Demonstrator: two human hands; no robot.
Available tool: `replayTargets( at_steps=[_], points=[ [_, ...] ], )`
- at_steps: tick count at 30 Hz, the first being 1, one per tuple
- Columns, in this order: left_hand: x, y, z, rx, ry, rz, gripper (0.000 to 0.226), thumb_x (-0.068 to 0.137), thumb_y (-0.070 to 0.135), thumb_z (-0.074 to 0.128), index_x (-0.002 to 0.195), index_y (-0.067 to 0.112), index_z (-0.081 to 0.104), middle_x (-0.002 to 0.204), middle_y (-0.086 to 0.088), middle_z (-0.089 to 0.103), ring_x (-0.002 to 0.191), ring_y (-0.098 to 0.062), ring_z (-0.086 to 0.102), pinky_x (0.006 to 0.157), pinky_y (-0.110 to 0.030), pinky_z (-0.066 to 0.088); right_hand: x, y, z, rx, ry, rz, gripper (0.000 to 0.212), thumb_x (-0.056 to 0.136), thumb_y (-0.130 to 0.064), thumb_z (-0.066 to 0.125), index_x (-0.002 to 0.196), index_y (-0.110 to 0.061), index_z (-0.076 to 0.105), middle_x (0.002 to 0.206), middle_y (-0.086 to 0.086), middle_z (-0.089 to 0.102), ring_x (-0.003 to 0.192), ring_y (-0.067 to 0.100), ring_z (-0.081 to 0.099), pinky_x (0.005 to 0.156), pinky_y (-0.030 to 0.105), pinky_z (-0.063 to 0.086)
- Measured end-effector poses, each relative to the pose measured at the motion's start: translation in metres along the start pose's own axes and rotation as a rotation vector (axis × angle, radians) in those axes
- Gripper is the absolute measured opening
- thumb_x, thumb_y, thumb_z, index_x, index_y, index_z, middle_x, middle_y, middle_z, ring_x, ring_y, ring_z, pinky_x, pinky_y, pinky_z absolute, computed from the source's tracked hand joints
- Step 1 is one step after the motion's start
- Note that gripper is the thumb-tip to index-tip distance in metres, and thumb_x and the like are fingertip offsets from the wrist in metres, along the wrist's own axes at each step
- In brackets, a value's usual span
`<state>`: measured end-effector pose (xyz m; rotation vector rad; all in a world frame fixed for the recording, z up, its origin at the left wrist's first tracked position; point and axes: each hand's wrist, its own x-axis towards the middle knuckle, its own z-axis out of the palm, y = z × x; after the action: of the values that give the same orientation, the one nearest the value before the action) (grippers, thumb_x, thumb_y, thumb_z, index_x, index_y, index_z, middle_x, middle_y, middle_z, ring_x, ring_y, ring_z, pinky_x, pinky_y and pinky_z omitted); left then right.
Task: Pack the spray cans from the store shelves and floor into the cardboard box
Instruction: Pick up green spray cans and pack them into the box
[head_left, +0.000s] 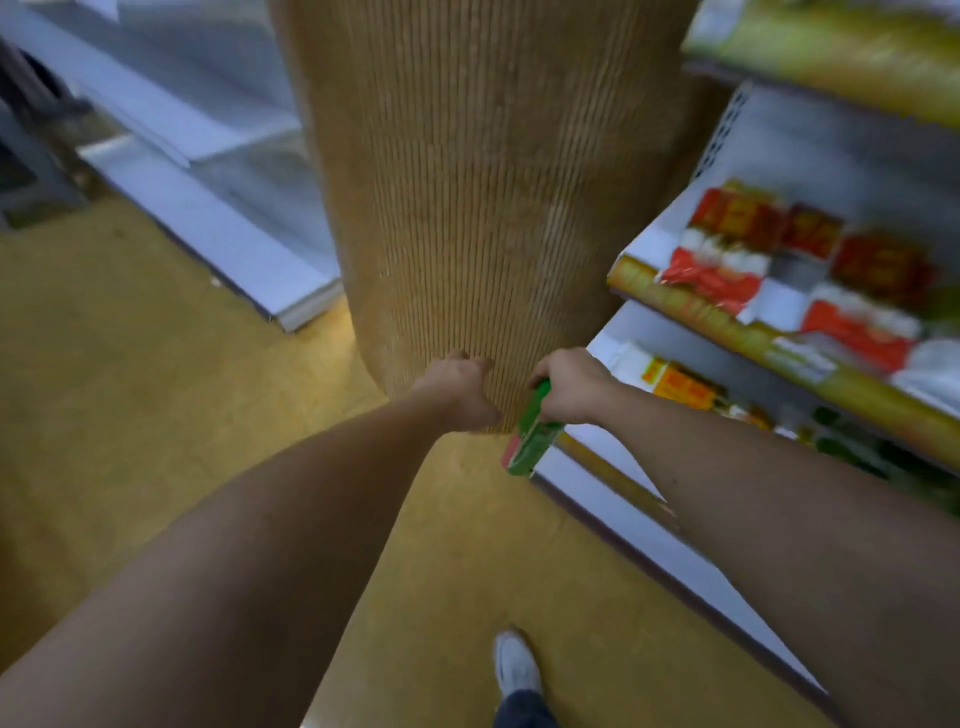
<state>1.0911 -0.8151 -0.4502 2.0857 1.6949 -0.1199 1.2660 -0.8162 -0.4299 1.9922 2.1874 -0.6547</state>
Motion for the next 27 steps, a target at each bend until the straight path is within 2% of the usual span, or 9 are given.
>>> replayTargets(
  at_steps=[2, 7, 11, 14, 16, 19, 22, 25, 27],
  points=[
    [-0.026, 0.018, -0.034, 0.06, 0.022, 0.066, 0.088, 0.083, 0.048, 0.075, 0.156, 0.024, 0.033, 0.149, -0.013, 0.041, 0.133, -0.035, 0.045, 0.105, -0.05, 0.048, -0.038, -0.008, -0.035, 0.002, 0.044, 0.012, 0.04, 0.08, -0.013, 0.073, 0.119, -0.019, 0.074, 0.12, 0.005, 0.068, 0.107, 0.024, 0.064, 0.076, 0.028, 0.051],
    [-0.079, 0.079, -0.114, 0.148, 0.159, 0.223, 0.094, 0.08, 0.05, 0.077, 0.157, 0.02, 0.032, 0.154, -0.019, 0.036, 0.141, -0.037, 0.038, 0.111, -0.05, 0.043, -0.128, -0.021, -0.118, 0.0, 0.124, 0.093, 0.032, 0.076, -0.012, 0.081, 0.108, -0.014, 0.076, 0.106, 0.007, 0.071, 0.093, 0.021, 0.064, 0.08, 0.037, 0.06],
    [-0.123, 0.131, -0.169, 0.165, 0.242, 0.379, 0.096, 0.071, 0.056, 0.075, 0.151, 0.017, 0.039, 0.148, -0.02, 0.042, 0.14, -0.038, 0.039, 0.11, -0.05, 0.042, -0.199, -0.021, -0.172, -0.003, 0.21, 0.171, 0.03, 0.076, -0.01, 0.081, 0.105, -0.015, 0.076, 0.097, 0.006, 0.07, 0.073, 0.016, 0.062, 0.061, 0.033, 0.058],
    [-0.15, 0.17, -0.199, 0.209, 0.3, 0.467, 0.088, 0.072, 0.06, 0.073, 0.144, 0.019, 0.045, 0.139, -0.017, 0.049, 0.133, -0.039, 0.044, 0.105, -0.05, 0.045, -0.252, -0.009, -0.201, 0.05, 0.235, 0.236, 0.031, 0.078, -0.009, 0.081, 0.109, -0.014, 0.075, 0.097, 0.007, 0.067, 0.079, 0.021, 0.064, 0.059, 0.035, 0.06],
    [-0.168, 0.199, -0.213, 0.22, 0.338, 0.532, 0.081, 0.073, 0.061, 0.072, 0.14, 0.022, 0.047, 0.135, -0.015, 0.05, 0.128, -0.039, 0.047, 0.1, -0.049, 0.048, -0.288, 0.003, -0.219, 0.074, 0.269, 0.268, 0.024, 0.08, -0.011, 0.081, 0.103, -0.014, 0.073, 0.096, 0.008, 0.066, 0.078, 0.022, 0.062, 0.057, 0.034, 0.056],
    [-0.198, 0.251, -0.223, 0.22, 0.37, 0.612, 0.077, 0.084, 0.053, 0.07, 0.148, 0.02, 0.043, 0.143, -0.018, 0.044, 0.132, -0.039, 0.044, 0.103, -0.049, 0.046, -0.346, 0.024, -0.238, 0.106, 0.322, 0.317, 0.017, 0.084, -0.013, 0.078, 0.097, -0.011, 0.067, 0.093, 0.01, 0.062, 0.08, 0.026, 0.063, 0.058, 0.038, 0.06],
    [-0.226, 0.309, -0.219, 0.209, 0.41, 0.697, 0.082, 0.088, 0.055, 0.068, 0.155, 0.02, 0.036, 0.154, -0.019, 0.036, 0.139, -0.038, 0.039, 0.108, -0.048, 0.043, -0.402, 0.049, -0.247, 0.062, 0.372, 0.359, 0.013, 0.083, -0.015, 0.077, 0.093, -0.013, 0.069, 0.088, 0.006, 0.063, 0.087, 0.026, 0.064, 0.061, 0.038, 0.058],
    [-0.249, 0.373, -0.203, 0.209, 0.423, 0.786, 0.085, 0.087, 0.059, 0.069, 0.155, 0.022, 0.036, 0.157, -0.018, 0.034, 0.143, -0.037, 0.035, 0.11, -0.047, 0.041, -0.455, 0.085, -0.252, 0.074, 0.391, 0.435, 0.031, 0.079, -0.013, 0.078, 0.11, -0.014, 0.074, 0.106, 0.011, 0.067, 0.095, 0.029, 0.066, 0.069, 0.043, 0.064],
    [-0.269, 0.42, -0.188, 0.227, 0.428, 0.854, 0.086, 0.085, 0.058, 0.071, 0.155, 0.022, 0.037, 0.156, -0.017, 0.035, 0.141, -0.036, 0.038, 0.109, -0.047, 0.041, -0.495, 0.111, -0.255, 0.046, 0.413, 0.48, 0.034, 0.079, -0.014, 0.078, 0.113, -0.016, 0.075, 0.111, 0.011, 0.068, 0.098, 0.029, 0.065, 0.069, 0.041, 0.063]
  ],
)
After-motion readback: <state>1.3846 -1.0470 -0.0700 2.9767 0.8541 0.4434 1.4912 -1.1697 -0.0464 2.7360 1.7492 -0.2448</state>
